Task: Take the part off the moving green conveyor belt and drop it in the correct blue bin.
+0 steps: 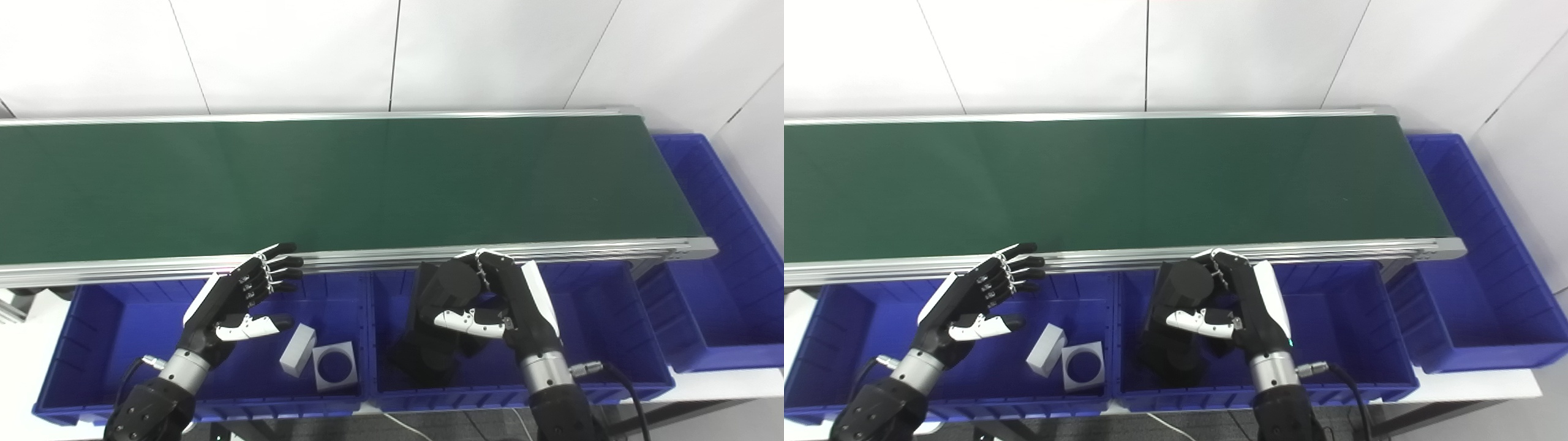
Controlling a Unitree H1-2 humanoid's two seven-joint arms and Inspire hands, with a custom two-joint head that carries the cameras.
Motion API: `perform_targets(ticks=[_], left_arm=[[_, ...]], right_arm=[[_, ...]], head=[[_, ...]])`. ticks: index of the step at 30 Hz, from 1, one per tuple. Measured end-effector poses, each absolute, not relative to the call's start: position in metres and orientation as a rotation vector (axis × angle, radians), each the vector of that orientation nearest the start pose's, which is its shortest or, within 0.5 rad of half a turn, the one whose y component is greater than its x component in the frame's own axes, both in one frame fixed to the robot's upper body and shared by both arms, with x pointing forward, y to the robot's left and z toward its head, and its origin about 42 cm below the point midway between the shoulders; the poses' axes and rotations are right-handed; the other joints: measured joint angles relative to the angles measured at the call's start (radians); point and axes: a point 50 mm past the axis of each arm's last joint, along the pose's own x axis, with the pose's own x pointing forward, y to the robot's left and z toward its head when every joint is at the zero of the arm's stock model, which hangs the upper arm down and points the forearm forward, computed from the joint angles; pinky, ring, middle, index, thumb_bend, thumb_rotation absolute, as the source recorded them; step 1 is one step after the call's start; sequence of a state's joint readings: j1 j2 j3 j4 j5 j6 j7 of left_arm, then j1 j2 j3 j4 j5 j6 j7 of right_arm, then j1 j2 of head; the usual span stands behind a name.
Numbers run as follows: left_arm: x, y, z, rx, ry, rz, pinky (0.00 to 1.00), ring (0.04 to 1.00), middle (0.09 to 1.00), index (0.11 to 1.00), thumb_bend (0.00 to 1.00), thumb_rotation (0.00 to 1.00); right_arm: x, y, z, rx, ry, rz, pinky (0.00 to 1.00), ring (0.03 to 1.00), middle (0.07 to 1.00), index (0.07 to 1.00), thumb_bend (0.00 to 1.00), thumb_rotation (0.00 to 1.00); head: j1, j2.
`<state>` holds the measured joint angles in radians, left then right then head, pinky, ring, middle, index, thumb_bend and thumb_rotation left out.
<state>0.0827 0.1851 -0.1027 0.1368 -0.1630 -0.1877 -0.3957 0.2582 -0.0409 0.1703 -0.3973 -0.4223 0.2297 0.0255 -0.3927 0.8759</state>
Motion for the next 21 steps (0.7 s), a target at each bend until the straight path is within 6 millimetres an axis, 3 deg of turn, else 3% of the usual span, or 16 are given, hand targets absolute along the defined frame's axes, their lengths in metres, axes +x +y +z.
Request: perform_targets(ticks=[21], left_arm=[[0.2424,0.2399,0.0570,0.014,0.048,-0.466,0.71,0.750,0.787,0.832,0.94,0.32]], right_arm=[[0.2006,-0.2040,0.1186,-0.601,0.091,0.058,0.40,0.427,0.496,0.511,0.52,0.00]], head=[[0.005,0.018]])
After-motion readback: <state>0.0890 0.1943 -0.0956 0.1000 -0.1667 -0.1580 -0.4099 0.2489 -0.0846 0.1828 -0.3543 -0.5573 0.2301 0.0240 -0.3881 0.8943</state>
